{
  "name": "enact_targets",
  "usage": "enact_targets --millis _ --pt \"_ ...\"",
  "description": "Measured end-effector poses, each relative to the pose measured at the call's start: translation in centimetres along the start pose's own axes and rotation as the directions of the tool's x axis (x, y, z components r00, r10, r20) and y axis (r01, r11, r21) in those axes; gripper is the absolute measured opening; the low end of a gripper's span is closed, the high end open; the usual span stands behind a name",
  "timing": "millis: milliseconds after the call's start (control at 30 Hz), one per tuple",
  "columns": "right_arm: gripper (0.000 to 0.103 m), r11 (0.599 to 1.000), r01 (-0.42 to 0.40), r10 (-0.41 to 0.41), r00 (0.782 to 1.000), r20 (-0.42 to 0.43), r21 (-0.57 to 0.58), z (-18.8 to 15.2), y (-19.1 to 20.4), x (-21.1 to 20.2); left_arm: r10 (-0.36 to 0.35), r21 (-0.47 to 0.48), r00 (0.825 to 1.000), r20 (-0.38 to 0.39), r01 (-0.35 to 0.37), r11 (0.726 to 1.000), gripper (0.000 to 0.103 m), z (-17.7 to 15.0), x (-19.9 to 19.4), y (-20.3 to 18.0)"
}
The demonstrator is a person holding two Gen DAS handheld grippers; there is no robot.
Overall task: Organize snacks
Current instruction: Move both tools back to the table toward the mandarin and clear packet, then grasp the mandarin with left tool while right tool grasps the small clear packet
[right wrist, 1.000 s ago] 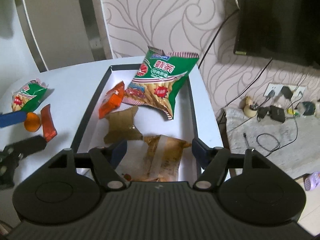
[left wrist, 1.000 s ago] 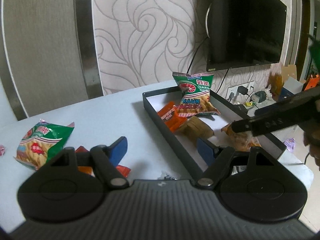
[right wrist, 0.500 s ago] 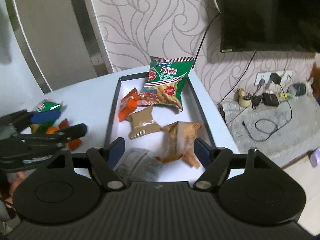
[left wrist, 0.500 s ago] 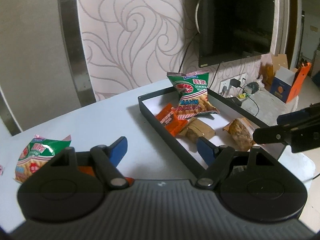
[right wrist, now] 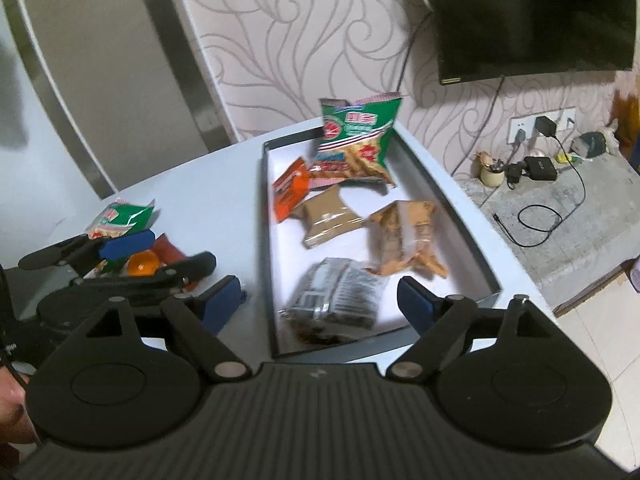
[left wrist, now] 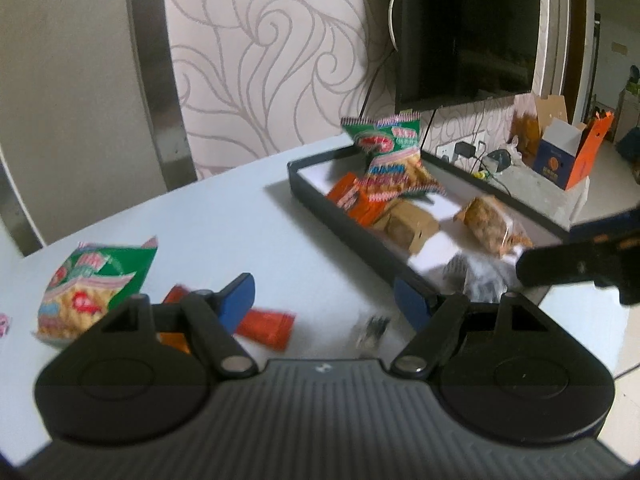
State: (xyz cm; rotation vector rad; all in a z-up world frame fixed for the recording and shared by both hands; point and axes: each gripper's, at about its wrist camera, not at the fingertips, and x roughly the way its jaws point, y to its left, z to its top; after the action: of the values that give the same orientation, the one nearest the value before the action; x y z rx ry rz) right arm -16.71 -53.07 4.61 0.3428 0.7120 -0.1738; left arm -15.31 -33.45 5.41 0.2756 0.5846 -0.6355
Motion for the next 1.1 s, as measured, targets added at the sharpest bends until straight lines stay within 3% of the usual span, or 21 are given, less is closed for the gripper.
enact_targets --millis 133,267,400,633,767,800,967,1100 --pt "0.088 0.999 -0.018 0.017 1.000 -0.018 -0.048 -0.6 2.1 0.4 0.022 -0.002 1.000 -0.017 -0.022 1.000 0.078 -1.8 -0.9 1.7" --pt "0.088 0.995 -0.044 0.042 0.999 -0.032 -0.087 -1.1 3.5 0.6 0.113 -0.009 0.993 -0.027 -0.114 0.993 0.078 -3.5 -1.0 4.2" --pt "0.088 0.993 -0.055 0.051 0.998 -0.039 -0.106 -1.7 4.2 0.6 0.161 -0.039 0.985 -0.056 -0.163 0.986 0.078 -3.9 0.5 6.2" --pt "0.087 0.994 -0.036 0.033 0.999 -0.031 -0.103 -2.3 3.8 -0.5 0.167 -0.040 0.985 -0.046 -0.169 0.985 0.075 -3.5 2.9 6.7" --pt "0.071 0.992 -0.044 0.040 0.999 -0.037 -0.115 -2.5 3.8 -0.6 0.170 -0.071 0.983 -0.065 -0.175 0.982 0.053 -3.8 3.2 7.0" --pt "0.065 0.991 -0.052 0.047 0.998 -0.042 -0.120 -2.6 3.9 -0.5 0.173 -0.077 0.982 -0.070 -0.179 0.981 0.044 -4.0 3.2 7.3" --pt "0.047 0.982 -0.109 0.096 0.991 -0.093 -0.156 -2.8 5.1 1.4 0.148 -0.109 0.986 -0.083 -0.156 0.982 0.044 -4.5 2.3 8.2" --pt "0.044 0.975 -0.161 0.140 0.980 -0.140 -0.151 -2.7 6.4 4.0 0.146 -0.120 0.985 -0.094 -0.156 0.980 0.044 -5.2 1.0 8.7"
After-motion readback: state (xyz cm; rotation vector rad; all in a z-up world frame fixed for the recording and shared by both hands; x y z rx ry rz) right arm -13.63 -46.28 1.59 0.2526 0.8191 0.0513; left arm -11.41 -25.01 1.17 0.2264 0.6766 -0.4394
